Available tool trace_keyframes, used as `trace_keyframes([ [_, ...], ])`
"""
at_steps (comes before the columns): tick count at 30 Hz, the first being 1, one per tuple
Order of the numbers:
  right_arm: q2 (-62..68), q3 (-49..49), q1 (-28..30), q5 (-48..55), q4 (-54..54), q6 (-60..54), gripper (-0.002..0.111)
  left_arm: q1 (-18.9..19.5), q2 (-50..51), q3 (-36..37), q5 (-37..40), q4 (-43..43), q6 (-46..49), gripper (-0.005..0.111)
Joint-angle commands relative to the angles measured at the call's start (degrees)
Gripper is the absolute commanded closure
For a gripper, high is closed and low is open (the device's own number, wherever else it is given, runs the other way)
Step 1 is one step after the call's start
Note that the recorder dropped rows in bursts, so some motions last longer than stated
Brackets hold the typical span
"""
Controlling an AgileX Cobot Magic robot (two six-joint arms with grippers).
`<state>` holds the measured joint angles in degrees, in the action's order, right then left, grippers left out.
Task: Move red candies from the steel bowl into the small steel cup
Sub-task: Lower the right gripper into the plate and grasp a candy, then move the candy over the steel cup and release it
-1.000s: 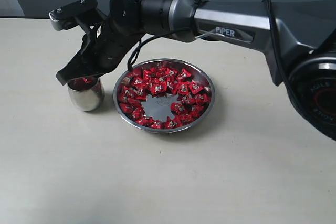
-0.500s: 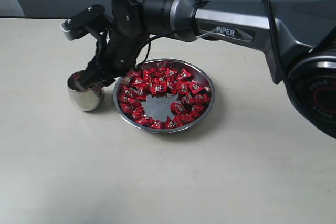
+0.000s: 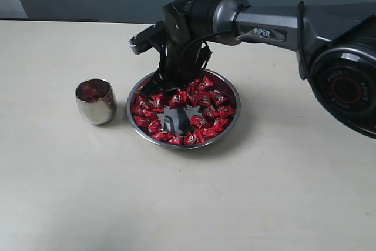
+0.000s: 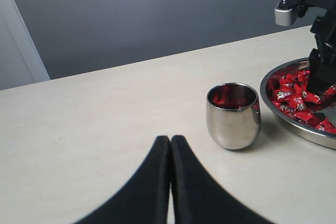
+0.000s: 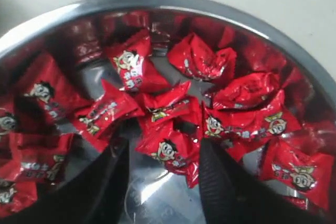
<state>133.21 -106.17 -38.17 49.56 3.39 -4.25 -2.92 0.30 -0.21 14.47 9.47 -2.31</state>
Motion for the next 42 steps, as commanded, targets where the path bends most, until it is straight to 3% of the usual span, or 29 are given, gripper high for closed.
trace_keyframes([
  [1, 1.5, -0.4, 0.2, -0.3, -0.1, 0.0, 0.066, 0.0, -0.3, 0.2, -0.6, -0.2, -0.2, 0.106],
  [9, 2.3, -0.4, 0.2, -0.1, 0.1, 0.0, 0.070, 0.0, -0.3, 0.2, -0.6, -0.2, -0.2, 0.106],
  [16, 3.4, -0.4, 0.2, -0.1, 0.1, 0.0, 0.089, 0.0, -0.3, 0.2, -0.6, -0.2, -0.2, 0.106],
  [21, 1.5, -0.4, 0.2, 0.0, 0.0, 0.0, 0.109, 0.0, -0.3, 0.2, -0.6, -0.2, -0.2, 0.106],
  [34, -8.5, -0.4, -4.2, -7.1, -6.8, -2.6, 0.109, 0.0, -0.3, 0.2, -0.6, -0.2, -0.2, 0.106],
  [42, -8.7, -0.4, -7.6, -11.4, -24.1, -16.8, 0.109, 0.0, -0.3, 0.2, -0.6, -0.2, -0.2, 0.106],
])
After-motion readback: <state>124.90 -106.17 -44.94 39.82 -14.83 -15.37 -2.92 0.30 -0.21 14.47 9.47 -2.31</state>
